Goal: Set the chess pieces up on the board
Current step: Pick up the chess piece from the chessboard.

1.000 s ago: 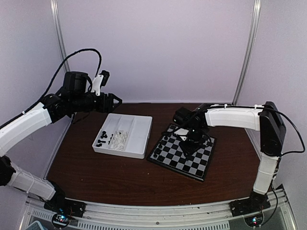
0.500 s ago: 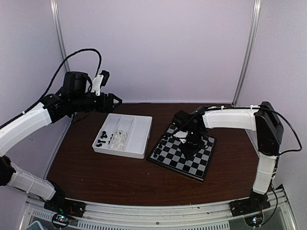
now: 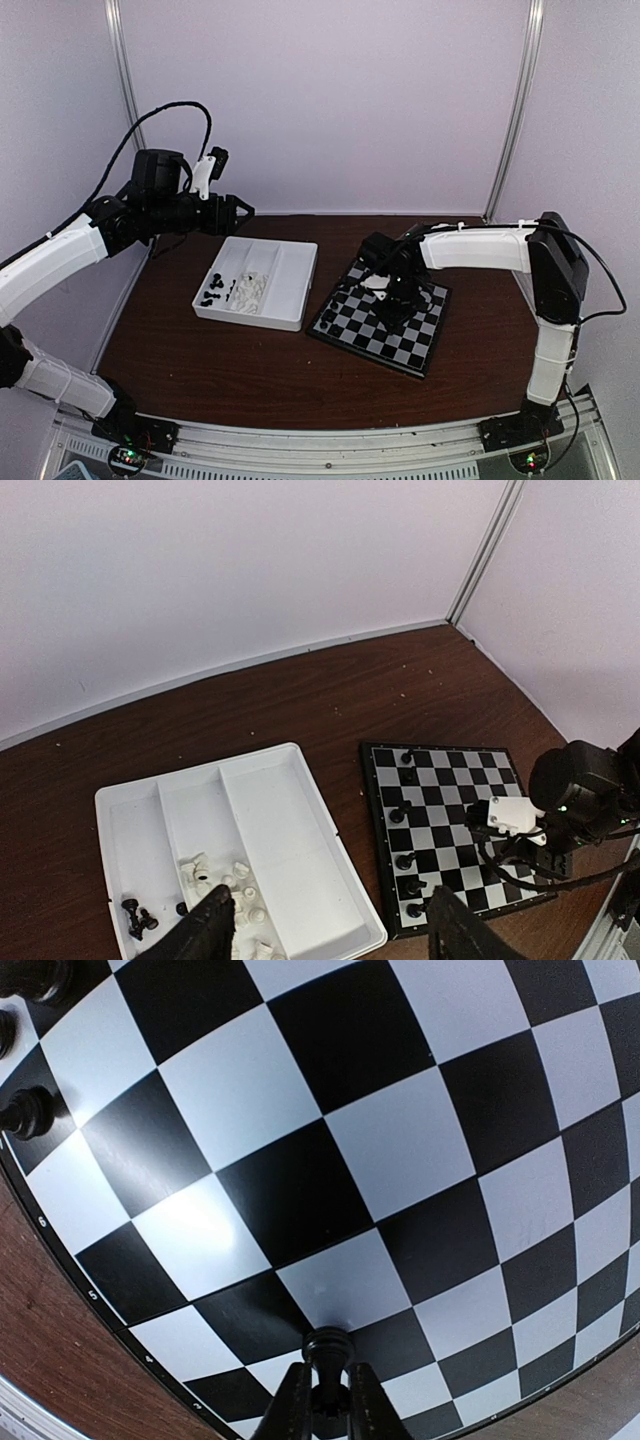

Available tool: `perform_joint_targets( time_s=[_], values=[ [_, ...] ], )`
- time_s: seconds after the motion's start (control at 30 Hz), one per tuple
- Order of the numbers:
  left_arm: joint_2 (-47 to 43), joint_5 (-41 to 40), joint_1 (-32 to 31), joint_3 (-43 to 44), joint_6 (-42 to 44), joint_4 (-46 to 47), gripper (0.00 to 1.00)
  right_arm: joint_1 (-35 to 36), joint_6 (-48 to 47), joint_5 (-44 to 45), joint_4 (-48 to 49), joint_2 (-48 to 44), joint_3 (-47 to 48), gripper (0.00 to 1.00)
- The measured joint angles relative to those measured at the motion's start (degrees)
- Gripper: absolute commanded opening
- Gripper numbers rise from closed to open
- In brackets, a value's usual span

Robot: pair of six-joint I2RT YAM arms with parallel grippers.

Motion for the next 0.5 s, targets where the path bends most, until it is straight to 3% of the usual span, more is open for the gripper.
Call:
perform_joint_targets(
  time_s=[0.23,0.5],
  values=[
    [0.0,-0.28,0.0,0.0,0.0,-0.13,0.66,-0.04,-0.17,1.6,-1.07,0.0,1.73,0.08],
    [0.0,-0.46,0.0,0.0,0.02,-0.22,0.66,-1.73,-0.7,3.37,-1.62,0.28,12.15,0.08]
  ],
)
